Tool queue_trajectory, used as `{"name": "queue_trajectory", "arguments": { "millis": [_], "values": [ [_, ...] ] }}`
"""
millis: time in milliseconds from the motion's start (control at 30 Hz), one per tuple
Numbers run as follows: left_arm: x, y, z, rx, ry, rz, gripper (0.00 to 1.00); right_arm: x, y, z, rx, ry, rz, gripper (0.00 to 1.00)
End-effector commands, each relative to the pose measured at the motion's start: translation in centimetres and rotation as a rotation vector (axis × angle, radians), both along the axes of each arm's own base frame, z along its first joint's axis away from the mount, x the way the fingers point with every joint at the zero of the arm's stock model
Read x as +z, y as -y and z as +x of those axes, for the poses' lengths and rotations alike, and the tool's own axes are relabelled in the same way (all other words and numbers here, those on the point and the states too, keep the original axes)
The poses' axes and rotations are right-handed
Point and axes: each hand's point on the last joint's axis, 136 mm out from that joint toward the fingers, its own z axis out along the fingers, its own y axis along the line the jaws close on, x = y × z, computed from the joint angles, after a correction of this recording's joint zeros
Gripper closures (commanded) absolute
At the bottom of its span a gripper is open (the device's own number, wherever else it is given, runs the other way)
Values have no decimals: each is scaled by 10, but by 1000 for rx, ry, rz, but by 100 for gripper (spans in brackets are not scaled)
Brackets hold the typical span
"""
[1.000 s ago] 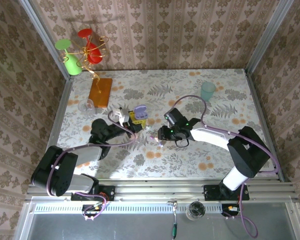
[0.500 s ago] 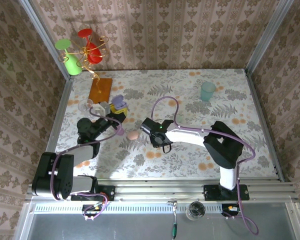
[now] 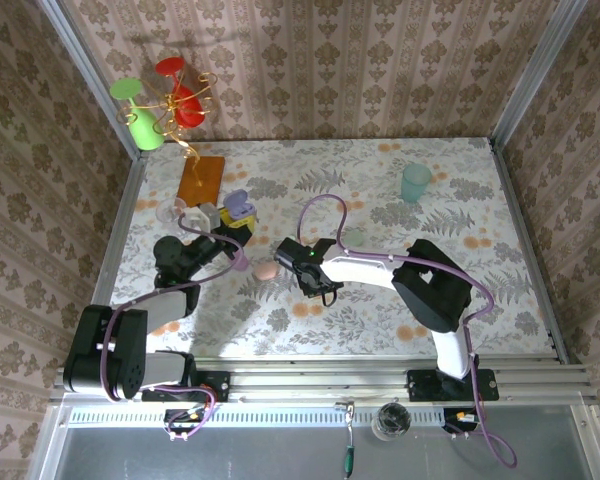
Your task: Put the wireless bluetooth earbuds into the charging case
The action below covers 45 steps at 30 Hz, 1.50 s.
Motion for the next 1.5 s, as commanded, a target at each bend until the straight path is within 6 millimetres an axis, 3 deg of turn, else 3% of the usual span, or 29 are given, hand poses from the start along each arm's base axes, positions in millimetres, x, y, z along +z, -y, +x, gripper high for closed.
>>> {"name": "queue_trajectory", "arguments": {
  "millis": [0,267,533,700,933,1133,1267,1467],
  "values": [
    [10,5,-5,-38,35,-12,76,1,4,2,-7,6,-45,75],
    [3,18,-15,-61,84,37,76,20,13,4,-22,55,11,79],
    [-2,34,-20,-79,94,49,76,60,26,11,-65,147,199,80],
    [-2,57,-31,-130,135,73,76,113,18,15,-63,227,494,80],
    [-3,85,-42,-200,157,86,76,212,9,13,47,341,815,81],
    [-8,109,-47,-265,155,94,76,269,-14,14,153,387,1005,81],
    [-5,123,-52,-298,172,95,76,289,-31,18,192,394,1107,82],
    [1,136,-58,-331,194,89,76,288,-45,28,204,369,1125,82]
  ]
}}
